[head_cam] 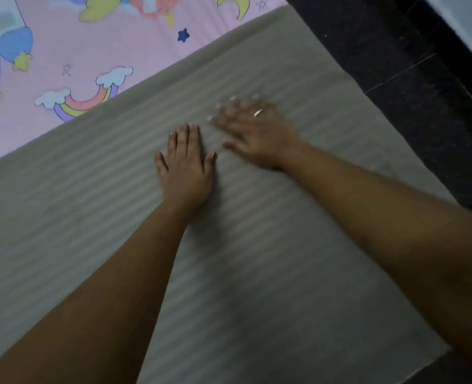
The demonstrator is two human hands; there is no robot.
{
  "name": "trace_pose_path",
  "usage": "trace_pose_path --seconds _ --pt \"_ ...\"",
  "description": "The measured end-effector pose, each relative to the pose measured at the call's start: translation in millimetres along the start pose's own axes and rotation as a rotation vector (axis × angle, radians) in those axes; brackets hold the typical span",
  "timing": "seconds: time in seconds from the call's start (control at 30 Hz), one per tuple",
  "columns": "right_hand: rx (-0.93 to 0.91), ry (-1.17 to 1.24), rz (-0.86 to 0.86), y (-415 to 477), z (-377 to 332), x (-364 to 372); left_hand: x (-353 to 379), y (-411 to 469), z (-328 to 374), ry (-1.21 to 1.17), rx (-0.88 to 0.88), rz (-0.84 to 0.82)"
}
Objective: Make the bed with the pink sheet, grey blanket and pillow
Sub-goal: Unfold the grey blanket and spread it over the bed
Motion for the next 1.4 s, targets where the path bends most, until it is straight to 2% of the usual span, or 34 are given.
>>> trace_pose_path --seconds 0.13,0.2,0.27,0.3,0.33,0.4,0.5,0.57,0.67,0.73,0.83,0.9,0.93,1.0,1.1,1.17,1.3,1.4 --pt "0.272 -0.021 0.146 -13 93 -39 9 5 -2 0.044 0.030 -0.055" --pt "0.513 0.049 0.209 -28 145 -58 12 6 -2 0.044 0.030 -0.086" --pt "0.842 0.187 0.208 -46 185 -66 14 8 -2 0.044 0.027 -0.107" --pt "0.915 0.184 0.211 -48 190 -69 16 9 -3 0.043 0.027 -0.118" --pt "0.879 0.134 0.242 -42 184 -74 18 9 -4 0.045 0.026 -0.130" --pt "0.596 0.043 0.298 -8 144 -78 22 12 -3 0.052 0.030 -0.147" --pt "0.170 0.007 0.099 41 64 -52 24 13 -3 0.055 0.023 -0.157" --pt "0.059 -0.034 -0.017 52 40 -30 26 13 -2 0.055 0.017 -0.159" --pt "0.157 -0.047 0.049 57 67 -34 27 14 -3 0.056 0.005 -0.152" --pt "0.341 -0.021 0.125 57 104 -51 27 14 -3 0.055 0.003 -0.156" --pt "0.723 0.222 0.195 31 168 -71 28 14 -3 0.050 0.006 -0.160" --pt "0.848 0.244 0.263 11 183 -78 28 14 -4 0.052 0.008 -0.154" --pt "0.815 0.176 0.303 7 177 -81 28 14 -3 0.051 0.007 -0.151" --pt "0.614 0.071 0.334 13 139 -76 27 15 -3 0.047 0.001 -0.144" --pt "0.297 0.018 0.196 24 54 -34 28 15 -3 0.049 0.006 -0.152" --pt "0.197 0.018 0.097 24 14 -7 29 15 -3 0.055 0.006 -0.155" --pt "0.180 0.005 0.121 3 28 -10 28 14 -2 0.072 0.001 -0.157" --pt "0.359 0.033 0.231 -41 84 -29 25 13 -3 0.073 -0.015 -0.158"
Point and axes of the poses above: each hand's wrist, its own y-axis towards the middle knuckle, its own x-axis out of the palm, z = x × y, the point moved 8 cm from there along y, towards the middle knuckle, and after that the axes turned 15 degrees about y, right-handed, at the moved point
